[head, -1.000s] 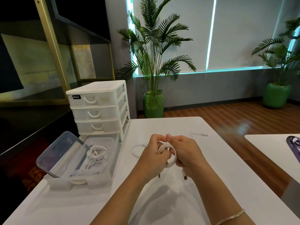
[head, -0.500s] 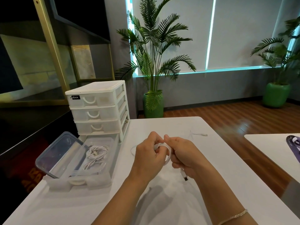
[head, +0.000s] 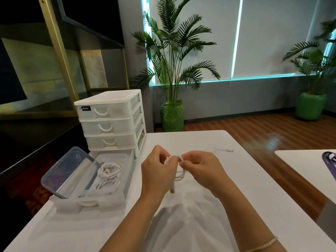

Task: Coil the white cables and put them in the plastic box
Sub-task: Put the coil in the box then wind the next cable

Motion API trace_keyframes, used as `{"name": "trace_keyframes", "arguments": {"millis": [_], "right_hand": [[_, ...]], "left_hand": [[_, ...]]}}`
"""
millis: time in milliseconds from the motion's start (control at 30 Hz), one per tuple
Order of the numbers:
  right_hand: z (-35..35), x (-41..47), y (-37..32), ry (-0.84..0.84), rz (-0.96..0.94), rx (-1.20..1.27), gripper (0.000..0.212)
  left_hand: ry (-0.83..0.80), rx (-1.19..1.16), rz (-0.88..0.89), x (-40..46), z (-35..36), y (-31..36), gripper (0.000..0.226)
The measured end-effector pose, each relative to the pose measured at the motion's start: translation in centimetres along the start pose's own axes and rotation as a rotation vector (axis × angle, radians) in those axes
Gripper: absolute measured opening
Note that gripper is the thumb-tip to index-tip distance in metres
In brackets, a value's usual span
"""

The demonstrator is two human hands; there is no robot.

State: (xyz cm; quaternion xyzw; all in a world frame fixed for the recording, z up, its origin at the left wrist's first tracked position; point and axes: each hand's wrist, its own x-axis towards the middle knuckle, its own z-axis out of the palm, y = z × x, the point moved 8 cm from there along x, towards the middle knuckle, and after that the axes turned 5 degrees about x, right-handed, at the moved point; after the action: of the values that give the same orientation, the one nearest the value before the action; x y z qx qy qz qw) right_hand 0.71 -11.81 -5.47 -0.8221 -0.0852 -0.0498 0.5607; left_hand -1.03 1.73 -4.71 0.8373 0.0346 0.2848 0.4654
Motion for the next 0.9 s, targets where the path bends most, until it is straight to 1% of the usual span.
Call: {"name": "trace_keyframes", "arguments": {"millis": [67,100,167,233,300,333,400,433,500,567,667,767,833,900], "right_hand": [[-0.3,0.1,-0.2,0.047,-0.017,-0.01,0.015],[-0.4,0.1,-0.2,0.062,-0.022,-0.016,0.016],[-0.6,0.0,-0.3,0.075,-0.035,-0.025,0.018],[-0.8,-0.1,-0.4,0.09,-0.04,-0.02,0.019],[-1.2,-0.1,-0.3,0.12,-0.042,-0.01,0.02],[-1.4,-0.1,-0.2,0.137,-0.046,-0.004,0.019],[-1.7,0.0,-0.2,0.16,-0.055,0.014,0.014],[-1.7,-0.1,-0.2,0.162,-0.06,0.015,0.01],[-1.7,0.0,-0.3,0.159,-0.082,-0.014,0.009],[-1.7,0.0,-0.5,0.147,-0.105,-0.052,0.012],[-1.1,0.0,-0.5,0.073,-0.097,-0.143,0.017],[-0.5,0.0,-0.3,0.007,-0.054,-0.182,0.025],[-0.8,0.0,-0.3,0.023,-0.042,-0.162,0.026],[-1.0,0.1,-0.2,0.043,-0.025,-0.128,0.023]], "left_hand": [[-0.06,-0.066,-0.096,0.1,0.7,-0.9,0.024],[-0.104,-0.139,-0.165,0.2,1.1,-1.3,0.023],[-0.204,-0.34,-0.316,0.1,1.9,-1.9,0.021],[-0.316,-0.529,-0.423,-0.2,2.6,-1.8,0.015],[-0.41,-0.683,-0.48,-0.5,3.2,-1.4,0.009],[-0.438,-0.733,-0.509,-0.6,3.3,-1.4,0.016],[-0.461,-0.816,-0.567,-0.7,3.5,-1.7,0.027],[-0.468,-0.857,-0.591,-0.8,3.6,-1.8,0.028],[-0.487,-0.936,-0.619,-1.0,3.9,-1.7,0.022],[-0.478,-0.975,-0.646,-1.1,4.0,-1.8,0.017],[-0.453,-1.046,-0.698,-1.0,4.1,-2.2,0.019],[-0.454,-1.071,-0.663,-0.9,4.0,-1.8,0.025],[-0.446,-1.02,-0.605,-0.7,3.8,-1.5,0.022],[-0.429,-0.858,-0.514,-0.3,3.3,-1.1,0.018]]}}
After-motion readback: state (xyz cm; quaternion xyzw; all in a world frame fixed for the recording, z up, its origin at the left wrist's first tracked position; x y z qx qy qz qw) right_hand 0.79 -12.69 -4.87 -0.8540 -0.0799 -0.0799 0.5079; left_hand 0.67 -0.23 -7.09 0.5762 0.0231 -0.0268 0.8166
